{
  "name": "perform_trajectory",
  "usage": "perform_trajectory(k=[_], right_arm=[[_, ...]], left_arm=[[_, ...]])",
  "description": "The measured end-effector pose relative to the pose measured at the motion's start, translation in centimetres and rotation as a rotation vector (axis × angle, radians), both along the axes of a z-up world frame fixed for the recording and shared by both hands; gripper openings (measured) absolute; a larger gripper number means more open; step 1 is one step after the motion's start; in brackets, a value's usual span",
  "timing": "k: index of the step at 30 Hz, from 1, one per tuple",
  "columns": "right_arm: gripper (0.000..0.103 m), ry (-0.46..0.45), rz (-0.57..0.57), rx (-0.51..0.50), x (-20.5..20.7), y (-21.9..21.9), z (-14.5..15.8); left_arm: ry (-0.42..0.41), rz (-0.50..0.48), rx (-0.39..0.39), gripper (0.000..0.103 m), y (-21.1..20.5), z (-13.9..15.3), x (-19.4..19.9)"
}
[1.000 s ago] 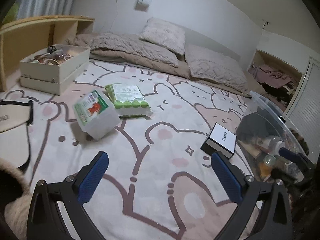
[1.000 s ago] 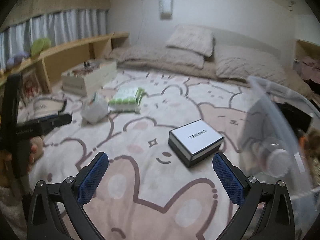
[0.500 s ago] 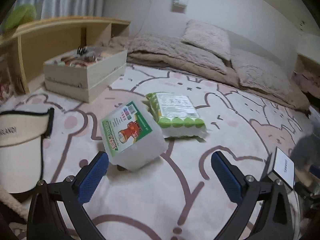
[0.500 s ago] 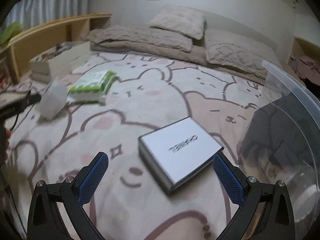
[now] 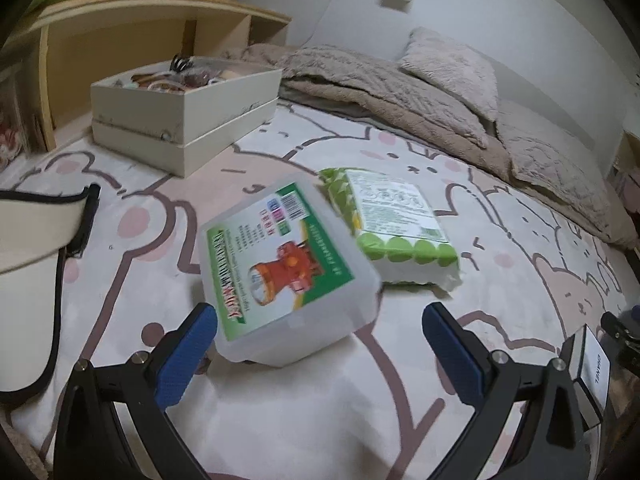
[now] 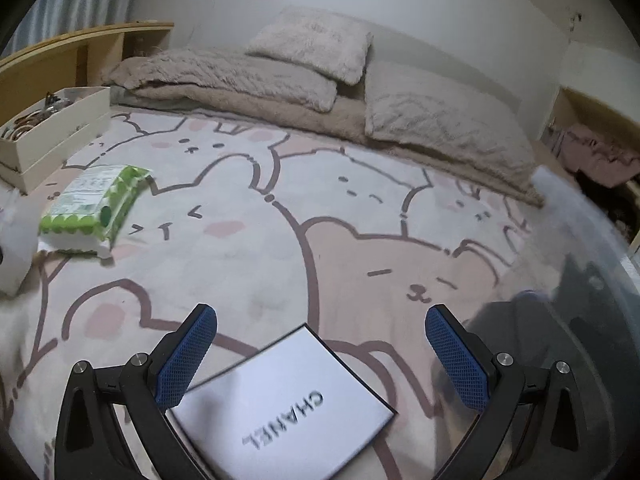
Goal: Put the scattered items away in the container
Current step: 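Grasp the white Chanel box with the right tool while the left tool grasps the flashlight box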
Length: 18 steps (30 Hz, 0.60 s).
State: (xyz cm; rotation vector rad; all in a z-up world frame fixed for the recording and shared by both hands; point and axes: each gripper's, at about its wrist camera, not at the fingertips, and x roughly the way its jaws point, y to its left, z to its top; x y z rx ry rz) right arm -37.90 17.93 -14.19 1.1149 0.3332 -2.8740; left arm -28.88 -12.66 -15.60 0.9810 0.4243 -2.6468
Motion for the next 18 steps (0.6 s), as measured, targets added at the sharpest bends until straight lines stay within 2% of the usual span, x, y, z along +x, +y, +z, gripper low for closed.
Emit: perform_trajectory(k=[4, 12, 15, 18], right_arm=[[0.103, -0.072, -0.016, -0.031, -1.7, 0.3, -1.3], [0.103, -0.186, -0.017, -0.024, -2.7, 0.3, -4.5], [0.103, -0.205, -0.012, -0.075, -2.5, 0.7, -4.5], [0.103, -0.245, 0.001, -0.181, -1.8, 1.3, -4.8]], left_arm=[[-0.008, 0.024, 0.018, 0.103, -0.8, -0.3, -0.7], [-0.021, 0.053, 0.029, 0.103, -2.1, -0.9, -1.0], [-0.022, 0.044, 0.037, 0.103, -2.3, -1.0, -1.1], [-0.023, 0.013, 0.065, 0.103, -2.7, -1.4, -0.9]])
